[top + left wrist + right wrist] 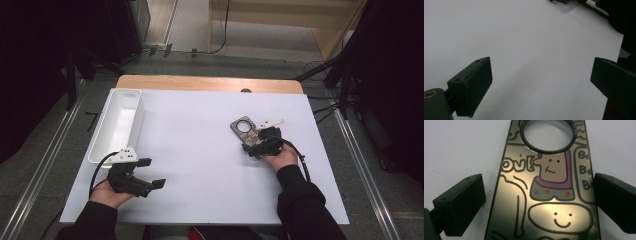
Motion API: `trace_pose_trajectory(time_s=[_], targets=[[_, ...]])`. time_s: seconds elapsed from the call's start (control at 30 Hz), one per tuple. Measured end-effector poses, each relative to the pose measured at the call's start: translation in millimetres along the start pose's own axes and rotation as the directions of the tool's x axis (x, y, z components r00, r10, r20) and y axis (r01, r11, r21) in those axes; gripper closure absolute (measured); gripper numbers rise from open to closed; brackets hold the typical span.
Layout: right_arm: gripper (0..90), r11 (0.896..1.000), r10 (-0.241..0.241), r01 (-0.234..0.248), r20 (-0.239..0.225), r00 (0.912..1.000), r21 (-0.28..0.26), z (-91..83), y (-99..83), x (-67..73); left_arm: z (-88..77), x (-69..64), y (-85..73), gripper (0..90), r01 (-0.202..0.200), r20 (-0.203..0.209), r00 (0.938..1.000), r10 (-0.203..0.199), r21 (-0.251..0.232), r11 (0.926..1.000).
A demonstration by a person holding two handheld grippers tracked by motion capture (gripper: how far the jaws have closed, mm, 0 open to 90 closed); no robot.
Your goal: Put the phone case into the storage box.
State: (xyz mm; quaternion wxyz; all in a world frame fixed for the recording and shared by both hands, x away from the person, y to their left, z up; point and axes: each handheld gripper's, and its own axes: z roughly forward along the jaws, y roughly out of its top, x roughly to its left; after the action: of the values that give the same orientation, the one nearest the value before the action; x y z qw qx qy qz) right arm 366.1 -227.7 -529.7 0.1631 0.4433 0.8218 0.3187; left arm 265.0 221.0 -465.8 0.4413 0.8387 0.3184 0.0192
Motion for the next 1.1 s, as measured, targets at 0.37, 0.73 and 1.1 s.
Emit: trace_pose_trajectory(time_s=[0.37, 0.73, 1.1], targets=[[5.6, 1.000, 0.009, -0.009, 0.009, 0.9999, -0.016, -2.6, -2.1, -1.1, -0.4, 0.5, 0.1, 3.5, 0.001, -0.002, 1.0000, -0.001, 0.001, 1.0000], [8.8, 1.000, 0.015, -0.015, 0.016, 0.9998, -0.024, -3.8, -3.3, -1.5, -0.2, -0.1, 0.6, 3.5, -0.002, -0.002, 1.0000, 0.002, 0.000, 1.0000], [10.0, 0.999, 0.024, -0.023, 0.015, 0.9996, -0.023, -4.2, -2.4, -2.6, -0.1, 0.1, 0.7, 3.5, -0.003, 0.000, 1.0000, 0.003, 0.000, 1.0000]])
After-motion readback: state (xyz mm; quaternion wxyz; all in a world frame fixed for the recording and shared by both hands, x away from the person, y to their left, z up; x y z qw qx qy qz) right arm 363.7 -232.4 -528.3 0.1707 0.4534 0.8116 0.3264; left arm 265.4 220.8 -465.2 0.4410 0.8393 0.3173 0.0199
